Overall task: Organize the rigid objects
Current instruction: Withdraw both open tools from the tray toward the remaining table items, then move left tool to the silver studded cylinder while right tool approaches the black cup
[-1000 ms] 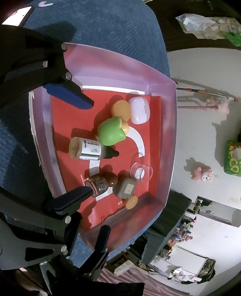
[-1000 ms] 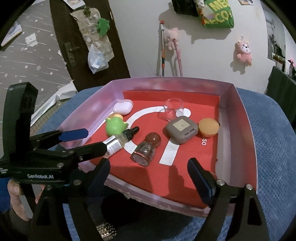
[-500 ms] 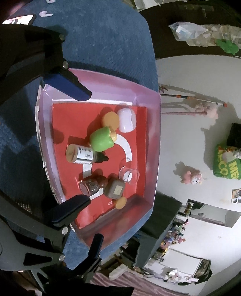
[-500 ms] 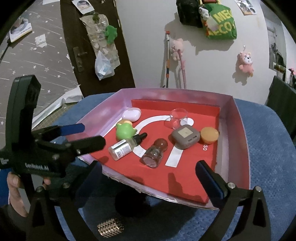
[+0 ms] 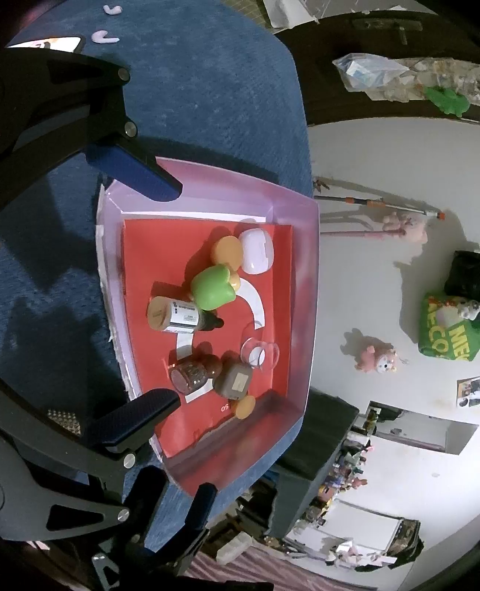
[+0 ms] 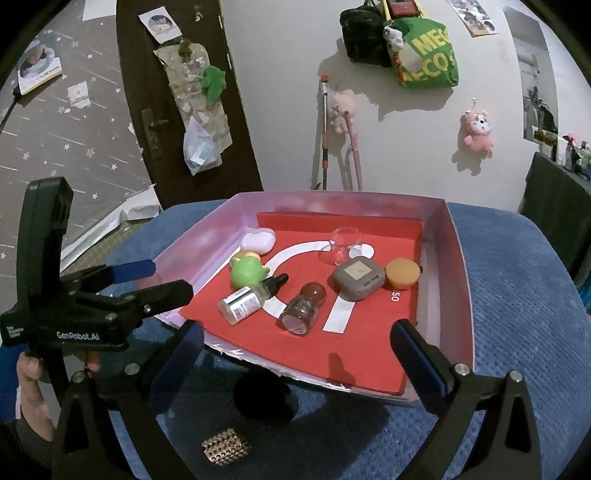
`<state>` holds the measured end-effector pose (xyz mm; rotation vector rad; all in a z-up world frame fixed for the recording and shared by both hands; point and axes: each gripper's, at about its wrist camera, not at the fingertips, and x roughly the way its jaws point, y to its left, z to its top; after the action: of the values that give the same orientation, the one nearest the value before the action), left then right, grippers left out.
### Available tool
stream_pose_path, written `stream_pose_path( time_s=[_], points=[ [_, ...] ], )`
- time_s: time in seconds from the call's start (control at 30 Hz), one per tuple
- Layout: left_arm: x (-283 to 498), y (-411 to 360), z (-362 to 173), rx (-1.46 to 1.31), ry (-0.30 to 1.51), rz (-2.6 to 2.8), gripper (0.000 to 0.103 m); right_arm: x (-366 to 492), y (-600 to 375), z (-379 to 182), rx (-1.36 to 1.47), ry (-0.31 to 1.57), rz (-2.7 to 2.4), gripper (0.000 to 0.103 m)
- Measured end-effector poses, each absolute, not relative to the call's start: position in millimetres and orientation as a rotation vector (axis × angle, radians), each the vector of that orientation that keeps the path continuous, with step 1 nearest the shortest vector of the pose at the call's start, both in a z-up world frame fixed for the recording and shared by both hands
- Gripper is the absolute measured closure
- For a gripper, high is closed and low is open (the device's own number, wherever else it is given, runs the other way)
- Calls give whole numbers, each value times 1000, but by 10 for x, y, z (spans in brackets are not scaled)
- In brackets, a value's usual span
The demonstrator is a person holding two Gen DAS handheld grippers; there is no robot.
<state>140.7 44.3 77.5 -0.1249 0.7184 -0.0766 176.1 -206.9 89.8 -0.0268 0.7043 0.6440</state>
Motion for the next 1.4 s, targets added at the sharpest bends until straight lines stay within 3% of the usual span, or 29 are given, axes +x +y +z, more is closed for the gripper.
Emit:
stream_pose_path(
  time_s=[1.4],
  points=[
    [828,262,688,-134,683,-106,0,920,-2327,977,5,516,598,0]
  ],
)
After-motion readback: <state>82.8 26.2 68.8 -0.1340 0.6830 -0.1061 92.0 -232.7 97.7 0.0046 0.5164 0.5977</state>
